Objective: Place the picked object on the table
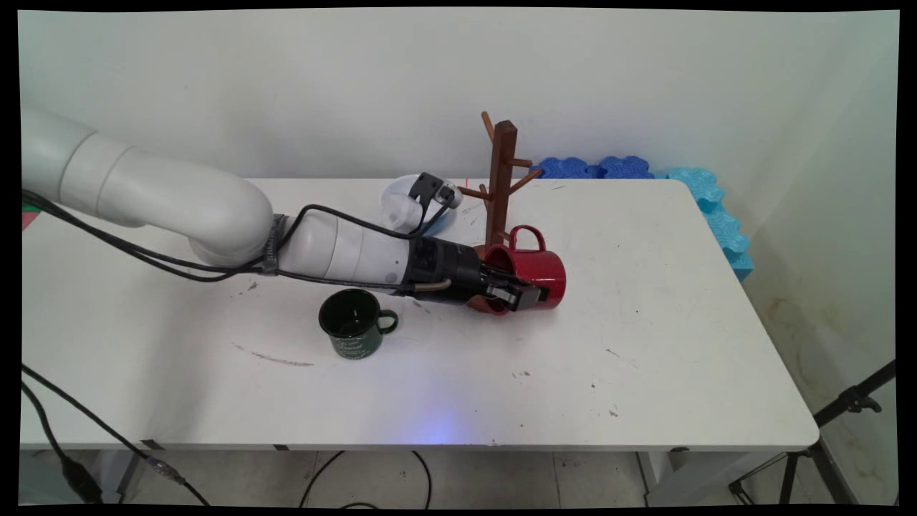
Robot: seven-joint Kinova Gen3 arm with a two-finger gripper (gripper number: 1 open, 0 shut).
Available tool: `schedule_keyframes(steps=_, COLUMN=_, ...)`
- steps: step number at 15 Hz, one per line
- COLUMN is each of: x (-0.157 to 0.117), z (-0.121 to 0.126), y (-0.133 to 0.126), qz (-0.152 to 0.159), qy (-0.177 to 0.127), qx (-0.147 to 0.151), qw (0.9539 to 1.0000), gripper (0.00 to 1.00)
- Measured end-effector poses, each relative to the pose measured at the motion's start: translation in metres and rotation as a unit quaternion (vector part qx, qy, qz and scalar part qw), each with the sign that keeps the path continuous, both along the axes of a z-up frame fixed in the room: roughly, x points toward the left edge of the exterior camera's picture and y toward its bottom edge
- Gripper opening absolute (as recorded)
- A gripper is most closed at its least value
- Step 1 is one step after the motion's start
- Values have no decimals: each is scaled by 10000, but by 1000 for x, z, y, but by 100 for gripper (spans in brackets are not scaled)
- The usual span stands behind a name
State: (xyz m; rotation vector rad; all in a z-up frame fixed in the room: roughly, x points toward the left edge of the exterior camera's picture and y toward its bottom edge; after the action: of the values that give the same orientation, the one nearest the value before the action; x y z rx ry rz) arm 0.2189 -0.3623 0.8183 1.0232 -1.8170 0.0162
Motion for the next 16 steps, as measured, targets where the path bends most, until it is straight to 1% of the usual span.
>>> schedule_keyframes(steps=6, x=-2, z=13, y=12, qz=-169, qy=90, qx=-34, qw=9998, gripper=0)
schedule_keyframes(steps=10, x=0, z=27, y=21, qz=-417, qy=18, qx=-83, qw=9991, gripper=0)
schedule_keyframes(steps=14, x=16, z=53, y=24, qz=-721, qy=-256, qx=-163, qw=9969, gripper=0)
schedule_keyframes(steps=16, x=29, z=65, y=26, qz=-868, qy=-527, qx=-172, qw=9947, gripper=0)
